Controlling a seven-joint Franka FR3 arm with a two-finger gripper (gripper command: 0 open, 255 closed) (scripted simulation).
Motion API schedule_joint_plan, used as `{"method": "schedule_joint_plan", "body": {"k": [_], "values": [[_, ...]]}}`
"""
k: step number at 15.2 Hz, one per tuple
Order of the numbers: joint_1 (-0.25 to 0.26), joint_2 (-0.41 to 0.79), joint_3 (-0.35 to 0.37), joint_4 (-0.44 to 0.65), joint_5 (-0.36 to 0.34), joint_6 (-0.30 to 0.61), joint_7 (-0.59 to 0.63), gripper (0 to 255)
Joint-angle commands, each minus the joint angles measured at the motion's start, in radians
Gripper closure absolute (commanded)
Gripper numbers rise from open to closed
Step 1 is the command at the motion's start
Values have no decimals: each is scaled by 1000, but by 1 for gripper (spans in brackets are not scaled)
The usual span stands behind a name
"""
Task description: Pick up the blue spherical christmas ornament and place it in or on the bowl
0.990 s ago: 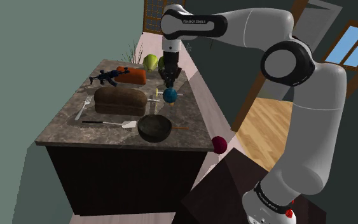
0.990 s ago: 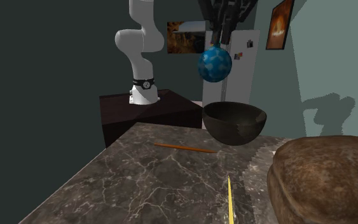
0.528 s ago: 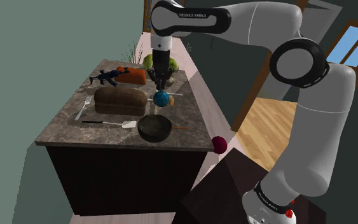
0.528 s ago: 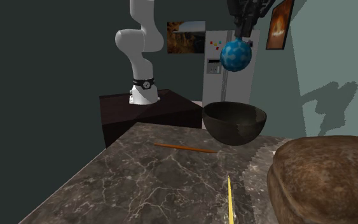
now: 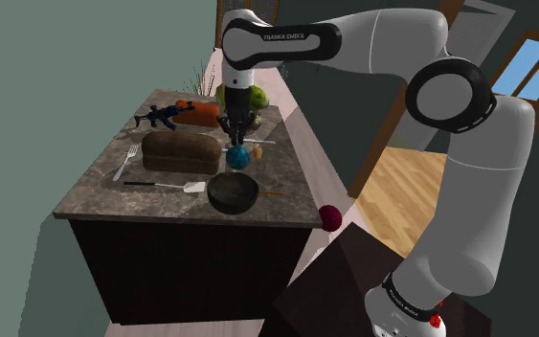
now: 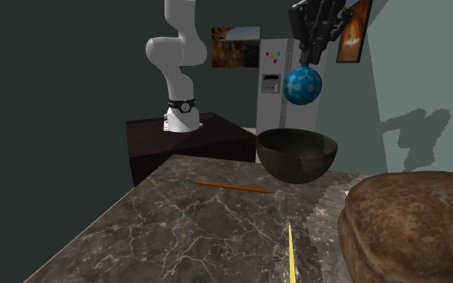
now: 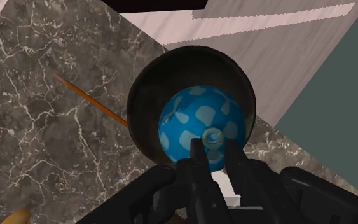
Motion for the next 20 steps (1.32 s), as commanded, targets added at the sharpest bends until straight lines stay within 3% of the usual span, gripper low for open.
{"method": "schedule_joint_plan", "body": {"k": [1,15,20], "values": [[-1,2,-1,-24,0,27,-2,255],[0,44,-2,-152,-2,196,-8,255],[0,44,-2,-152,-2,196,-8,255]]}}
